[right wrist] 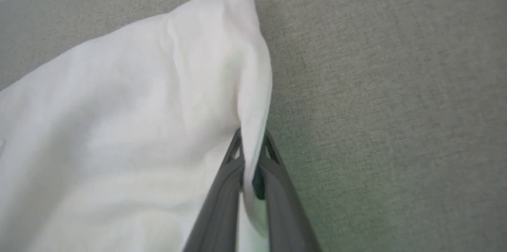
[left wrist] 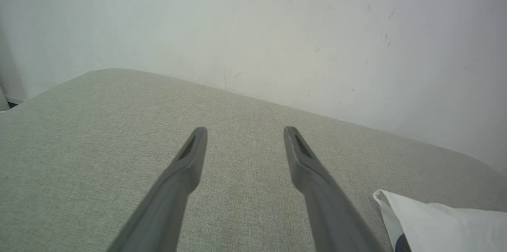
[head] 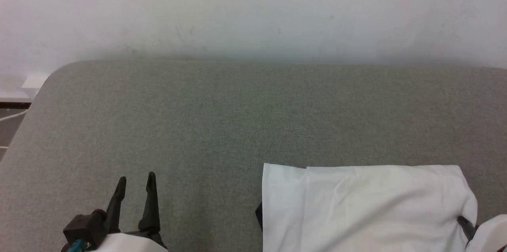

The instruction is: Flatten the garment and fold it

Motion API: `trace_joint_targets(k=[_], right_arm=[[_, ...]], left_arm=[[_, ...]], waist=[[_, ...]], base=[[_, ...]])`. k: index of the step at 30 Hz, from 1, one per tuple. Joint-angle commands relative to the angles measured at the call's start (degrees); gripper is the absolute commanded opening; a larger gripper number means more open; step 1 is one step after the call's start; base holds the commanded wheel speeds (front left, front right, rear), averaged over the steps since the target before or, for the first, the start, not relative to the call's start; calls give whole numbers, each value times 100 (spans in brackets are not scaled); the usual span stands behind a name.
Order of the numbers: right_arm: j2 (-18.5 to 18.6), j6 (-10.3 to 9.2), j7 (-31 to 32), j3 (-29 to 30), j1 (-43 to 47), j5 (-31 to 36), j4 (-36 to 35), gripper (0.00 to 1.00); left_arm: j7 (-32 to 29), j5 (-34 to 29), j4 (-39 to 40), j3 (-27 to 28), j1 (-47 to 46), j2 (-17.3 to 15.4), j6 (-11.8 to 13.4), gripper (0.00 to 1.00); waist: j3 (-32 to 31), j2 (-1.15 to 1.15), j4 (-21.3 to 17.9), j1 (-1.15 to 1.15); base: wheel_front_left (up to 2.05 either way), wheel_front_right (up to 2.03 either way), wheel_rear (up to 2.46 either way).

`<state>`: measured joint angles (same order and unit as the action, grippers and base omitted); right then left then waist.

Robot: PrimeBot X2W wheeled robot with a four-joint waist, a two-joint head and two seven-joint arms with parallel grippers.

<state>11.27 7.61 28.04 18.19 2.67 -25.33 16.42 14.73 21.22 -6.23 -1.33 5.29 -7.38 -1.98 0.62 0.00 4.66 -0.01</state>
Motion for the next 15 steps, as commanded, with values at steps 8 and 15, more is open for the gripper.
trace_joint_targets(k=[8,15], right_arm=[[19,-12,304,-558,304,-281,-1020,0],[-125,-12,758,-1222,542,-470,-2069,0]], left_arm=[[27,-78,-102,158,41,123,-104,100],[27,-99,-104,312,108,193,-168,100]], waist=[[-180,0,-53,1],[-289,0,-31,1]], base=[[0,0,0],[0,0,0]])
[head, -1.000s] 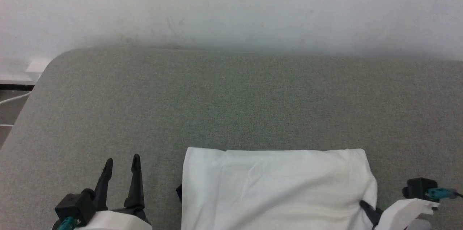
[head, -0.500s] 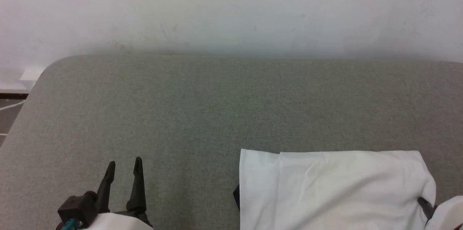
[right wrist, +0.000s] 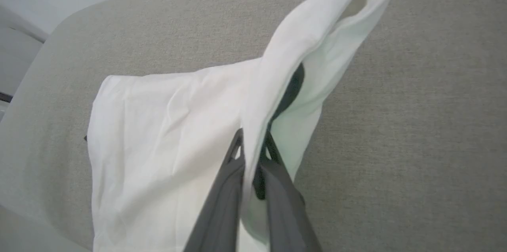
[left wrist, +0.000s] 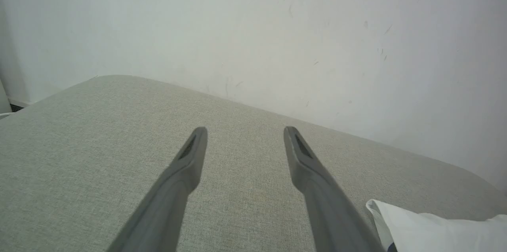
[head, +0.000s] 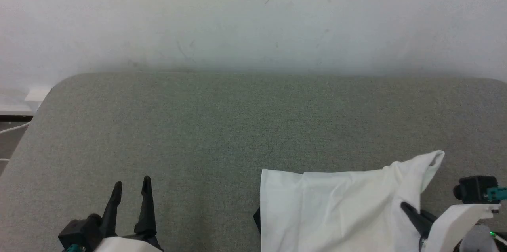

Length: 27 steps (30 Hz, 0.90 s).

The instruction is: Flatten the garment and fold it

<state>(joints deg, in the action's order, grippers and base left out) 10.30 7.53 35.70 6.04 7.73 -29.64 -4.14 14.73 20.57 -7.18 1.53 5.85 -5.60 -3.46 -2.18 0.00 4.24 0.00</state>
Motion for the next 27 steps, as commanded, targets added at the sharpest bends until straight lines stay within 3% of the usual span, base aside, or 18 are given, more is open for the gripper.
trace_joint_targets(k=[1,11,27], right_arm=[[-73,-4,41,-104,33,-75,-108,0],[-493,-4,228,-1265,-282,-96,-262,0],[-726,-4,-317,-2719,-1161,-64,1282,0]], left_arm=[[27,-39,-7,43,59,25,-29,100],[27,-91,-31,134,35,105,-111,100],[27,-176,-136,60,-178,201,-197,100]], waist=[[-19,0,26,0],[-21,0,342,0],[258,0,913,0]], base=[[0,0,0],[0,0,0],[0,0,0]])
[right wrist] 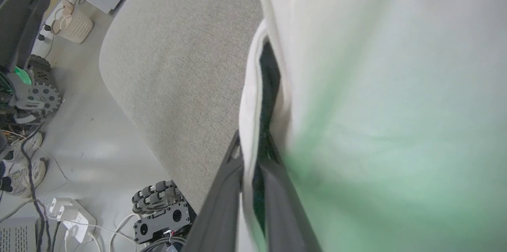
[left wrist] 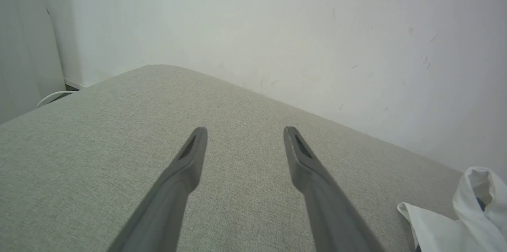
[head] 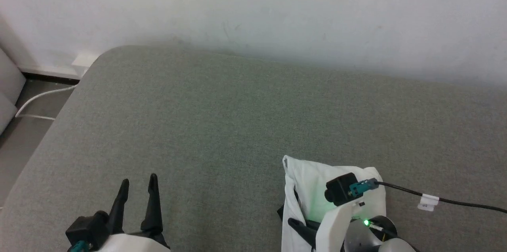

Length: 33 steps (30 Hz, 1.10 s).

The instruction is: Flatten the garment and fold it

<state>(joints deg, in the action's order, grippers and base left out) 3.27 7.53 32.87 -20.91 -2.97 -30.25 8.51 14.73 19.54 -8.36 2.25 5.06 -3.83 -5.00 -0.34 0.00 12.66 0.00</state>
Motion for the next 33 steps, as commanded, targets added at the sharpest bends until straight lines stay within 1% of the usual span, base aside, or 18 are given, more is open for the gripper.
trace_joint_targets(k=[1,7,8,9,12,15,18,21,24,27,31,33], right_arm=[[-26,-4,-84,-90,-146,17,144,0],[-36,-4,-514,-339,-459,31,886,0],[-36,-4,-614,-388,-515,-5,963,53],[-37,-4,-705,-481,-569,-80,1005,100],[-37,-4,-865,-890,-709,-354,1006,100],[-33,-4,-1004,-1240,-856,-656,842,100],[121,-4,-1280,-1248,-1067,-749,657,100],[475,-4,-1684,-1083,-1362,-419,522,100],[947,-4,-2216,-844,-1653,262,444,100],[1344,-4,-2747,-437,-1789,946,432,100],[1616,-4,-3375,481,-1678,1678,418,100],[1621,-4,-3628,936,-1490,1943,344,100]], left_arm=[[27,-76,-23,-20,-117,30,-45,100],[27,-82,-65,-38,-182,56,-56,100],[27,-83,-83,-45,-190,59,-58,100],[27,-84,-97,-51,-200,62,-59,100],[27,-86,-134,-42,-213,69,-53,100],[27,-91,-158,-38,-202,75,-49,100],[27,-103,-155,-29,-175,78,-48,100],[27,-112,-111,-16,-155,80,-51,100],[27,-128,-11,-13,-141,83,-54,100],[27,-140,114,-37,-132,85,-60,100],[27,-157,304,-75,-122,89,-58,100],[27,-162,413,-100,-107,90,-65,100]], waist=[[92,0,88,0],[170,0,114,0],[178,0,109,0],[184,0,104,0],[163,0,51,0],[96,0,-46,0],[12,0,-181,0],[-70,0,-335,0],[-123,0,-500,0],[-149,0,-644,0],[-161,0,-791,0],[-162,0,-845,0]], base=[[0,0,0],[0,0,0],[0,0,0],[0,0,0],[0,0,0],[0,0,0],[0,0,0],[0,0,0],[0,0,0],[0,0,0],[0,0,0],[0,0,0]])
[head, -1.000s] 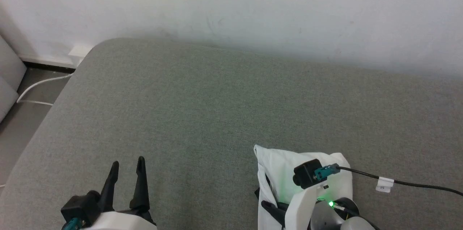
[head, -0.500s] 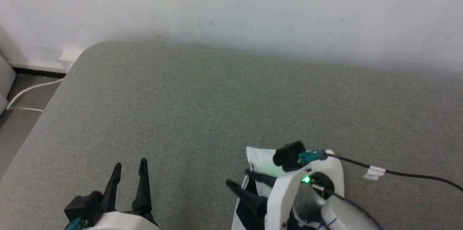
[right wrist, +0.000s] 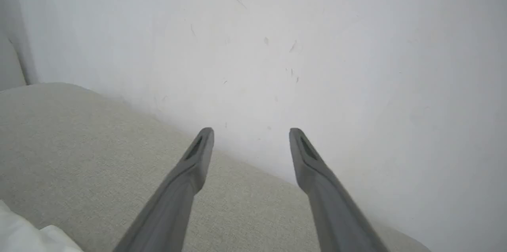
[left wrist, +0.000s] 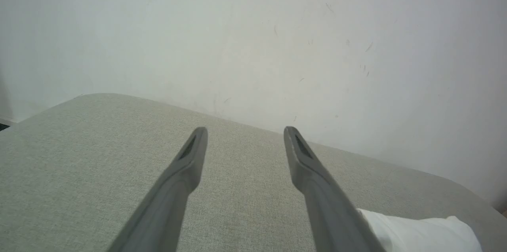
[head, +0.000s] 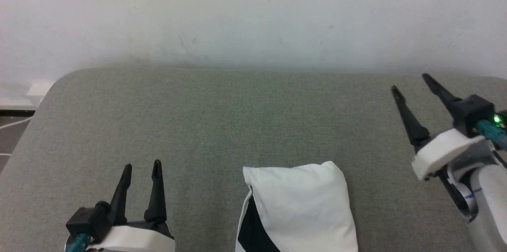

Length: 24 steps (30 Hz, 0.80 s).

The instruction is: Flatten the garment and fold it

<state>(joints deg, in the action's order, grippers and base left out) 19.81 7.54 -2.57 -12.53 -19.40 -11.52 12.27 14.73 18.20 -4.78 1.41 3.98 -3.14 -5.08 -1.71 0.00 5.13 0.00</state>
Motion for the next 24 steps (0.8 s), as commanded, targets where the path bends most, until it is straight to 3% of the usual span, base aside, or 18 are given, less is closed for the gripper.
trace_joint_targets(k=[1,5,9,15,24], right_arm=[[-72,-5,-196,339,278,144,-82,100],[-328,-5,-607,1159,867,426,-386,100],[-710,-5,-886,1610,1462,607,-816,100],[-1358,-5,-1083,1895,2176,785,-1465,100],[-1645,-5,-1156,1919,2592,778,-1678,100]], left_arm=[[27,-36,111,-27,10,22,-59,100],[27,-60,313,-28,55,24,-56,100],[27,-181,512,-21,120,25,-38,100],[27,-616,743,-26,287,25,-16,100],[27,-967,854,4,395,25,69,100]], waist=[[-20,0,-112,0],[-5,0,-168,0],[38,0,-215,0],[88,0,-228,0],[128,0,-242,0]], base=[[0,0,0],[0,0,0],[0,0,0],[0,0,0],[0,0,0]])
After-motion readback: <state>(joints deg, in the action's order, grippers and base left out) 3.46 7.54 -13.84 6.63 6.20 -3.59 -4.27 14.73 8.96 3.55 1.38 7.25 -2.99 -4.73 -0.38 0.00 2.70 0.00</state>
